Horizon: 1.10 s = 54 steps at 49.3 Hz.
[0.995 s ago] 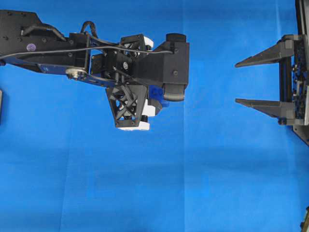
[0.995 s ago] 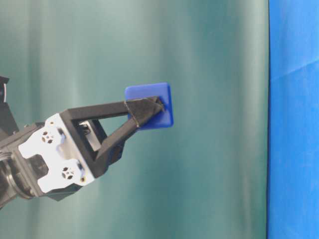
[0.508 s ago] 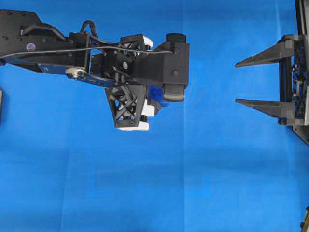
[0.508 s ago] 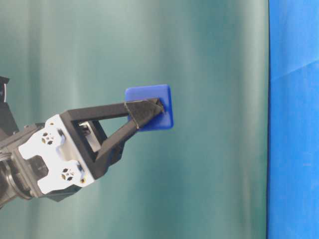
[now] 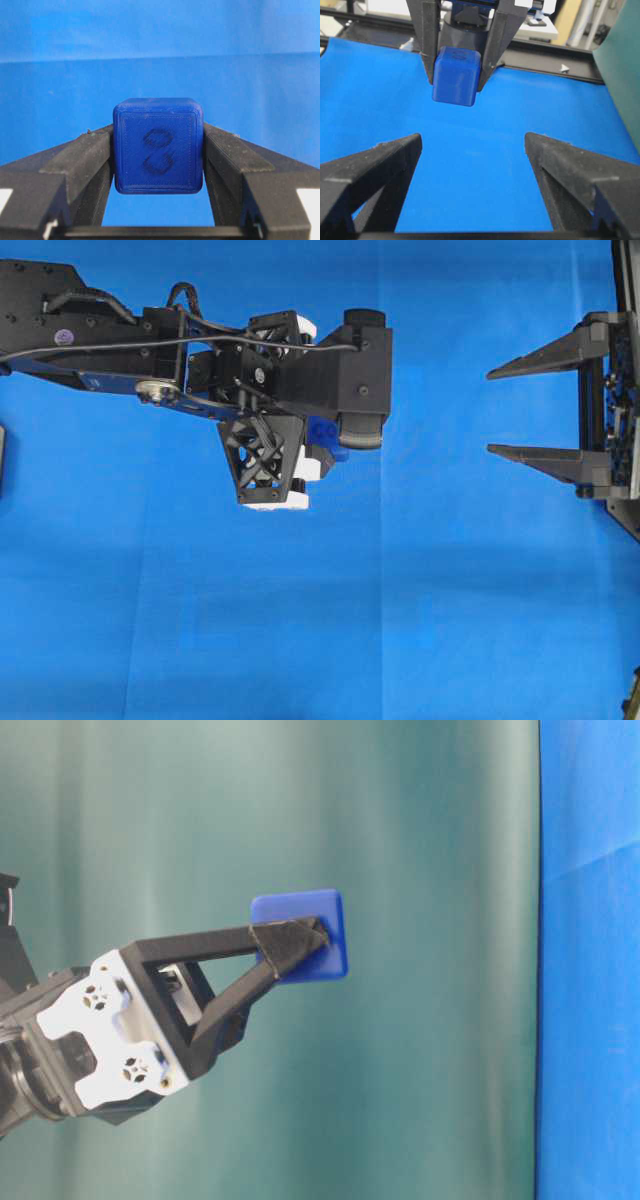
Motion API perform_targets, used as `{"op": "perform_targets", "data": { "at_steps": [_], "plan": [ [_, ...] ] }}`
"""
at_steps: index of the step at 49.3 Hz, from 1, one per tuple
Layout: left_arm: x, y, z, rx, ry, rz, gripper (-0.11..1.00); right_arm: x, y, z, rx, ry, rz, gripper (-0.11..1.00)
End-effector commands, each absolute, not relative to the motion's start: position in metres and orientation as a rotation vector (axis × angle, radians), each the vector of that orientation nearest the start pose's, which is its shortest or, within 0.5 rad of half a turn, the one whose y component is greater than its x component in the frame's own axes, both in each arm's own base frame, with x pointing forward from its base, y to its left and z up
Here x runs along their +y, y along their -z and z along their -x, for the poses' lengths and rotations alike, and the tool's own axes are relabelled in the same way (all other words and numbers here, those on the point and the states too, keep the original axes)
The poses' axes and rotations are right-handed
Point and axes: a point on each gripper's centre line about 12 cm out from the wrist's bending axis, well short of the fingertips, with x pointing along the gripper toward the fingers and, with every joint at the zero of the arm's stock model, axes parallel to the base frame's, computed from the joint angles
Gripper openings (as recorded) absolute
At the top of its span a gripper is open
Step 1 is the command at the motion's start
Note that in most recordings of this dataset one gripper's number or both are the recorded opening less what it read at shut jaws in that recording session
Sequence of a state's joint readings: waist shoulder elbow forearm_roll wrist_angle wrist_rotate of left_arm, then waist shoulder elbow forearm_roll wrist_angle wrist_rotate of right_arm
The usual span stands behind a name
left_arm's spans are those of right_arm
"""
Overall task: Handover the blue block to the right arm after grasping it with the left arm, then place it in the designated position.
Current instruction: 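Carry the cube toward the center, rotating the left gripper horizontal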
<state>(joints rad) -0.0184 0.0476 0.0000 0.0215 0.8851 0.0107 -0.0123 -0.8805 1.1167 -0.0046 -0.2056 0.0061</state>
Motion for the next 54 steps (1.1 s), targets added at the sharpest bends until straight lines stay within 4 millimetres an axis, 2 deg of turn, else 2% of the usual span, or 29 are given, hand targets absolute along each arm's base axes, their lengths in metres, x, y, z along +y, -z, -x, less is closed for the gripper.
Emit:
{"op": "perform_targets", "data": {
  "at_steps": [1, 34, 44, 54],
  "plan": [
    [-0.007, -0.339, -0.439, 0.868, 0.012, -0.039, 0.46, -0.003, -0.302, -0.219, 0.002, 0.013, -0.002, 0.98],
    [-0.007, -0.338, -0.436, 0.831, 0.011, -0.037, 0.46, -0.003, -0.302, -0.22, 0.003, 0.013, -0.002, 0.98],
    [-0.007, -0.339, -0.426, 0.675, 0.013, -0.029, 0.46, -0.003, -0.303, -0.219, -0.003, 0.013, -0.002, 0.98],
    [-0.007, -0.339, -0.407, 0.475, 0.017, -0.029, 0.46, -0.003, -0.303, -0.219, -0.006, 0.013, -0.002, 0.98]
  ]
}}
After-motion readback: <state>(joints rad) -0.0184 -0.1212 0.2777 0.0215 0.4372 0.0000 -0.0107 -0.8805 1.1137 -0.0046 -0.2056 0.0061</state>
